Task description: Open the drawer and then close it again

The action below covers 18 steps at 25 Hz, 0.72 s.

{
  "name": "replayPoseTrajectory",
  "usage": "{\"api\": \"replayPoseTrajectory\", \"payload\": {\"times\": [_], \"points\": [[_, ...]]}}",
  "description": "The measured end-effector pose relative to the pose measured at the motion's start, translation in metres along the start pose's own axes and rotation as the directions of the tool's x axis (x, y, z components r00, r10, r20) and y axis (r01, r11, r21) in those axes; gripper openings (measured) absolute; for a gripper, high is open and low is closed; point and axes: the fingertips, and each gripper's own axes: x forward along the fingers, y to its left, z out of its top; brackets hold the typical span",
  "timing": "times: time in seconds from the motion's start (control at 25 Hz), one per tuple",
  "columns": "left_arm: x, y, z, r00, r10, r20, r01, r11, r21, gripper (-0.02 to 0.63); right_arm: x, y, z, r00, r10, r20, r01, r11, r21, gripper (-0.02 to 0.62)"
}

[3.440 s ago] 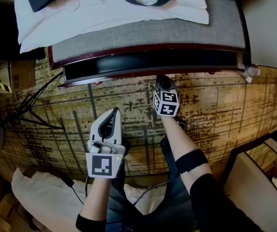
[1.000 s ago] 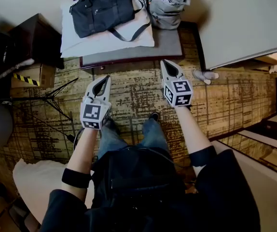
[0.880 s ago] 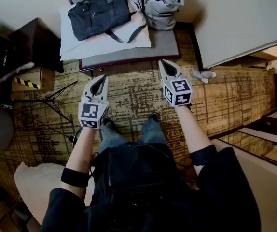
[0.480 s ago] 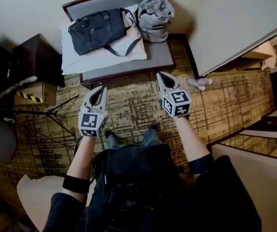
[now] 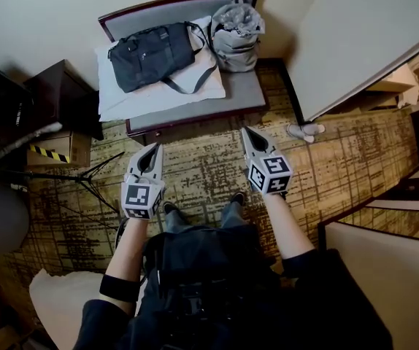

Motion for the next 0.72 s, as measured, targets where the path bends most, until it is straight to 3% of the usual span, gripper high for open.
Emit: {"api": "replayPoseTrajectory", "payload": {"times": [0.36,0.72], "points": [[0.010,0.008,-0.009,1.000,0.011,-0.006,-0.011,0.998,-0.069,0.003,-0.004,-0.014,-0.020,0.999,-0.032,-0.022,0.033,0.999,0.032,0.002],[0.024,-0.005,0.000,0.999,-0.043,-0.012,0.043,0.999,0.006,0.003,0.008,-0.017,-0.024,0.999,-0.011,-0.045,0.013,0.999,0.045,0.002]]}}
